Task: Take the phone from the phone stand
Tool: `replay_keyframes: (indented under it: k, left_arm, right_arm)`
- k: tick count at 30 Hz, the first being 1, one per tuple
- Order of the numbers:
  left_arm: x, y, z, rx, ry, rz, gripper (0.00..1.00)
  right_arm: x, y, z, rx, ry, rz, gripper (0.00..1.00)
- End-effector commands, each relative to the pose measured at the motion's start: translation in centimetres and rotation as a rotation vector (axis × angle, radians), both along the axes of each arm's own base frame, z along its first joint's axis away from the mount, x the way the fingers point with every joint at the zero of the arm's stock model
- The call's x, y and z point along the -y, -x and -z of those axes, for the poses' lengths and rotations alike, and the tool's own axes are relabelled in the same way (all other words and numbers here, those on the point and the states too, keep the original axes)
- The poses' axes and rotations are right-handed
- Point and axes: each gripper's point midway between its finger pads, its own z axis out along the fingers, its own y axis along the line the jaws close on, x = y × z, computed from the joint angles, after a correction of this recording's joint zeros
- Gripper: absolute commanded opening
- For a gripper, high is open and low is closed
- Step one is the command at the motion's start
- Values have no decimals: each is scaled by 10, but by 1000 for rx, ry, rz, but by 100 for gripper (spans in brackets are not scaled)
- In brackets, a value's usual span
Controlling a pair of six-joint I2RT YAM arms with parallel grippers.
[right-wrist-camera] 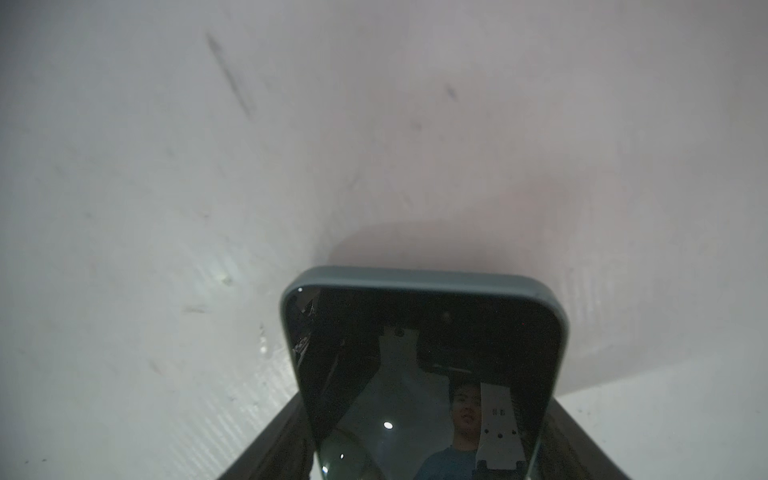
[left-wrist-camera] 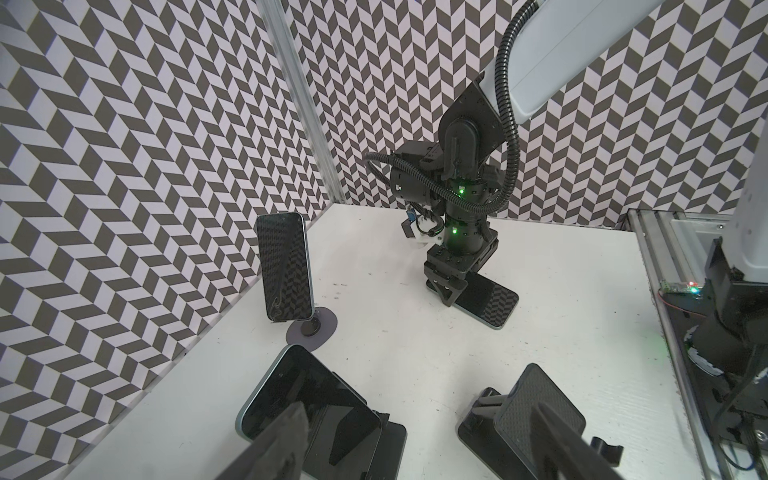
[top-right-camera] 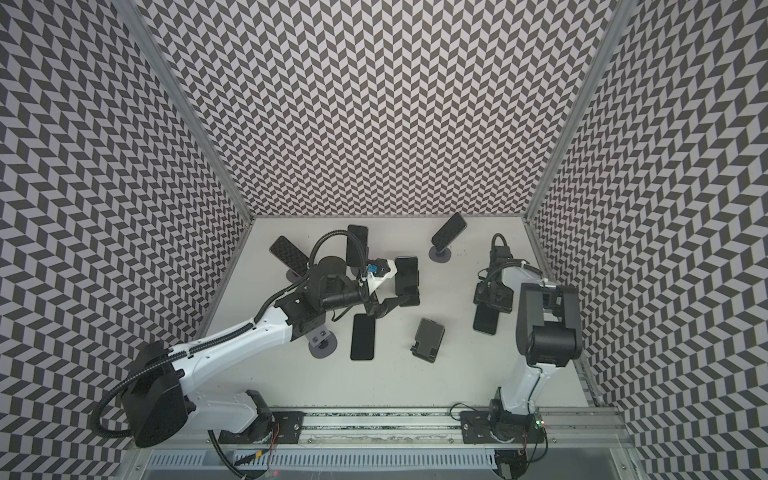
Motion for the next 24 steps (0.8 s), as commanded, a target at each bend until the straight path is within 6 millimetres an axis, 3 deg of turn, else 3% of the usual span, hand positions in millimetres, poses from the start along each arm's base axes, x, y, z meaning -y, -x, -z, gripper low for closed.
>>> replay_keyframes:
  k: [1, 4, 6, 11, 15, 24]
  left_arm:
    - [3, -3, -19, 43, 29, 19, 84]
    - [4, -3, -20, 48, 36, 20, 84]
    - [3, -3, -22, 53, 41, 20, 84]
    - [1, -1, -33, 68, 61, 21, 84]
    - [-4, 3, -34, 73, 50, 18, 84]
    - [-17, 12, -35, 85, 40, 4, 84]
  right_arm:
    - [15, -3, 3, 20, 38, 18, 0]
    - [17, -3, 3, 26, 33, 28, 0]
    - [17, -3, 3, 23, 36, 31, 5]
    - [19, -3, -1, 33, 44, 51, 41]
    - [21, -3, -4, 41, 52, 66, 60]
    - [24, -11, -26, 91, 64, 85, 75]
